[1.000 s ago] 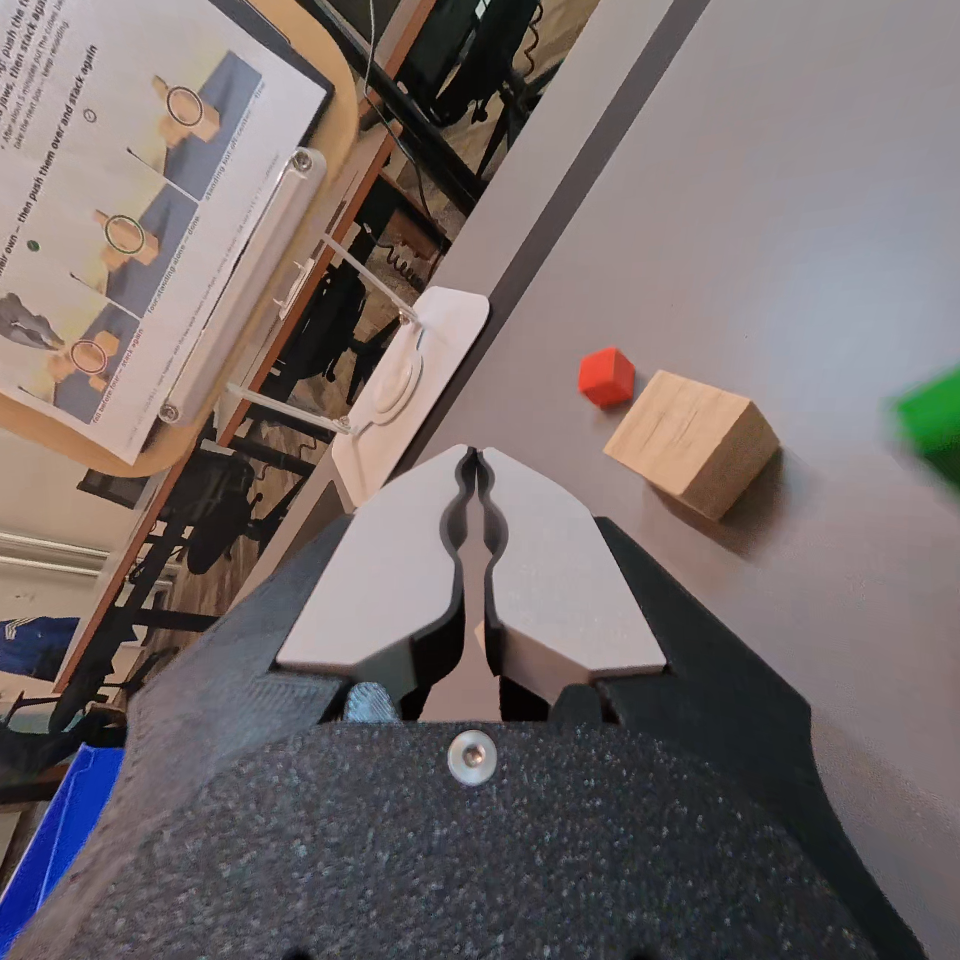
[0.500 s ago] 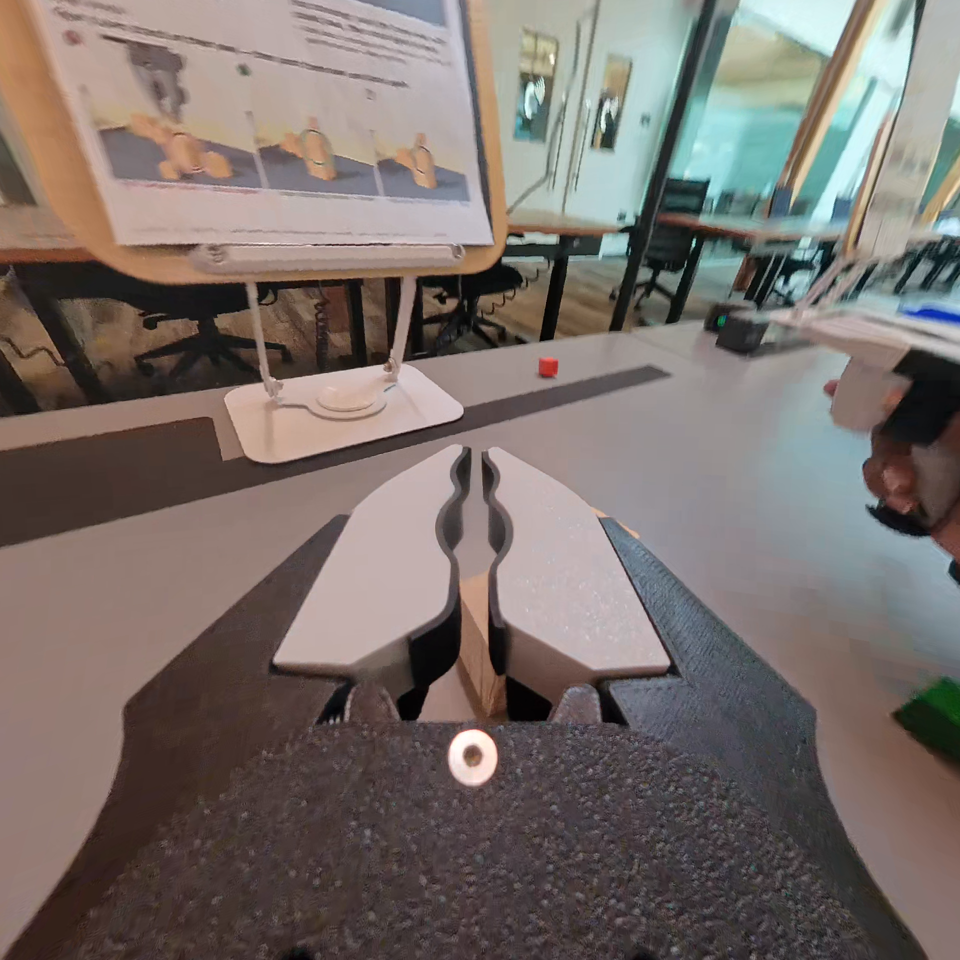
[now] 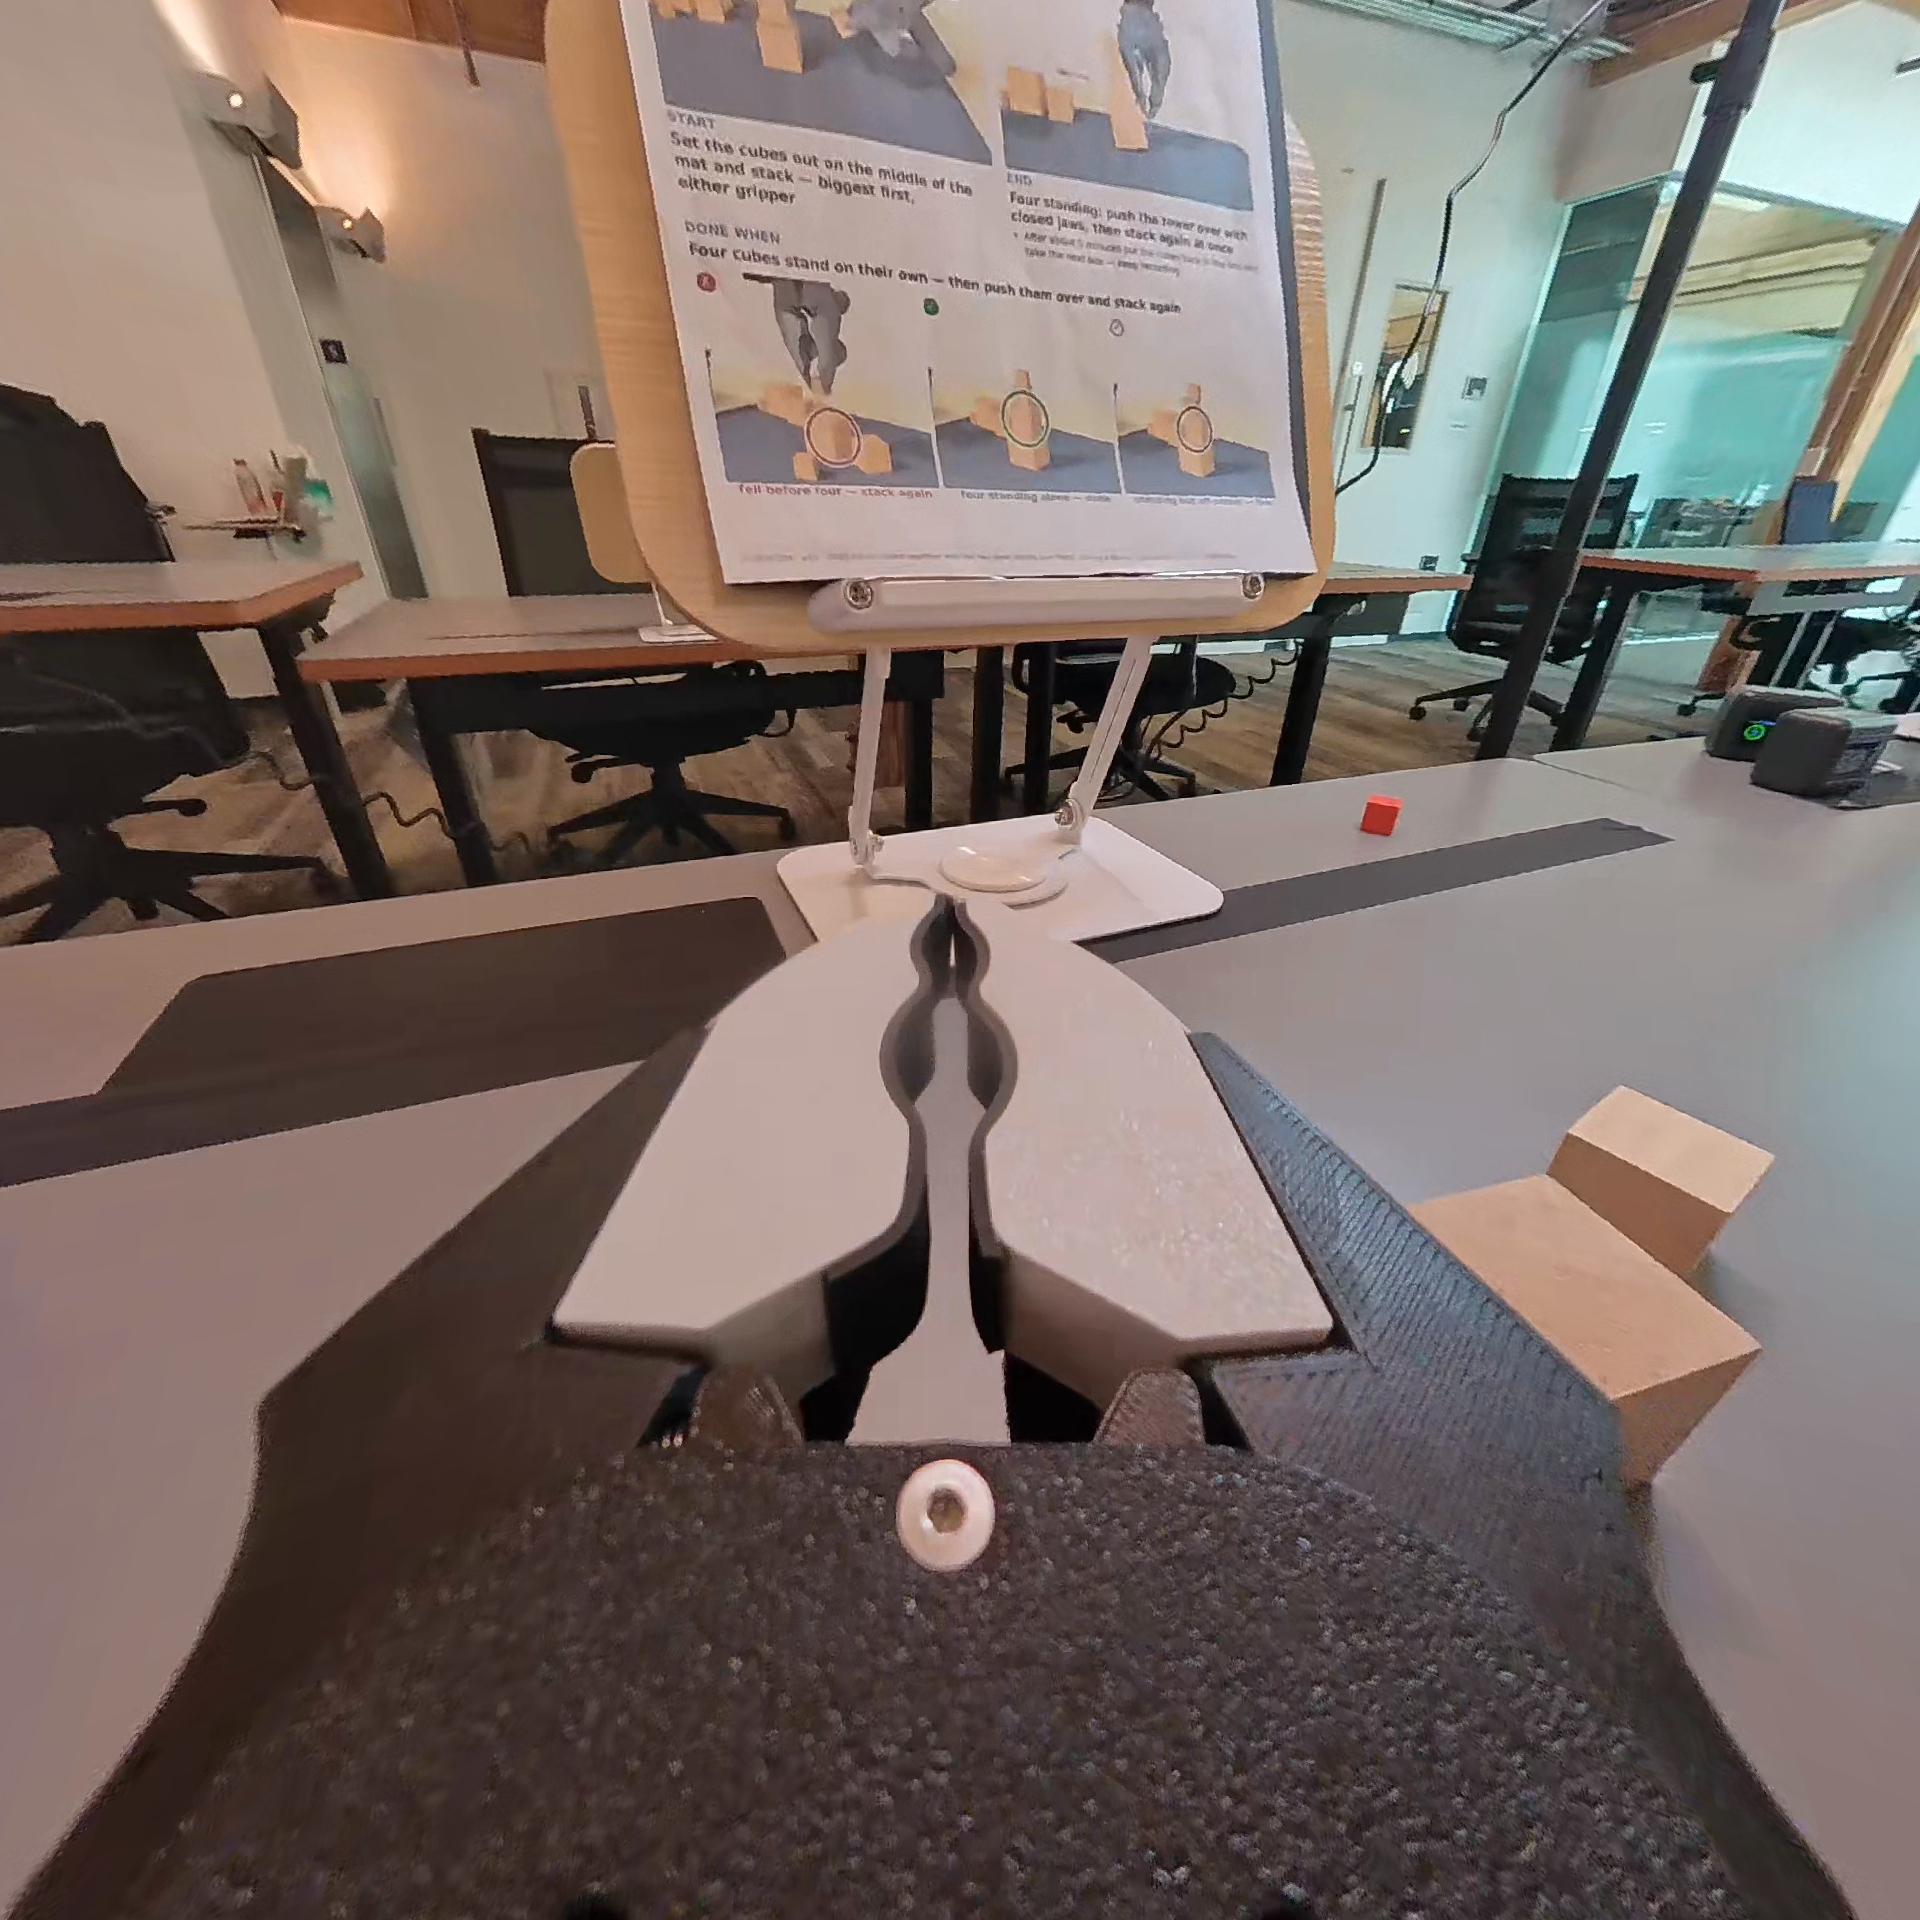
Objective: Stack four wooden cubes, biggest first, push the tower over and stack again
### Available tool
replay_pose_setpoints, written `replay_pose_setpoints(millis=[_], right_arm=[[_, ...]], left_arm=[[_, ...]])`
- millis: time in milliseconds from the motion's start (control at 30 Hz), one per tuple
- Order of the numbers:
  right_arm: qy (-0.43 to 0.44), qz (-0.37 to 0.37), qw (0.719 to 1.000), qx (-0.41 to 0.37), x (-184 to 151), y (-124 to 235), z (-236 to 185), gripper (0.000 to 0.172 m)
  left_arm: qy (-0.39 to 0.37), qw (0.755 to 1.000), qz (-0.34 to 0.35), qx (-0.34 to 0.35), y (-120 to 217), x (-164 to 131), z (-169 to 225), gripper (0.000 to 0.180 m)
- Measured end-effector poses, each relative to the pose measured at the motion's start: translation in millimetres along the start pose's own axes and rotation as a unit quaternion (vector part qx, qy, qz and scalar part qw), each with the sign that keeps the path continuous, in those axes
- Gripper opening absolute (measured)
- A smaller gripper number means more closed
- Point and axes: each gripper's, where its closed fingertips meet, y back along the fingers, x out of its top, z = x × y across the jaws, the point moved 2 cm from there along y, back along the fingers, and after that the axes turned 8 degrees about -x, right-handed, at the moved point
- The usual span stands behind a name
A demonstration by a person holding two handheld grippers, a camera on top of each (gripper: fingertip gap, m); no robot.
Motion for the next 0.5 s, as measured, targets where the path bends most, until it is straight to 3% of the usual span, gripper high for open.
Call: replay_pose_setpoints(millis=[267,500], right_arm=[[0.051,-0.059,0.987,0.142,-22,-8,-64,0.056],[0.128,-0.160,0.944,0.260,-26,-15,-122,0.071]], left_arm=[[0.004,1.000,0.009,-0.013,6,7,-4,0.000],[0.022,1.000,0.011,-0.017,8,7,-7,0.000]])
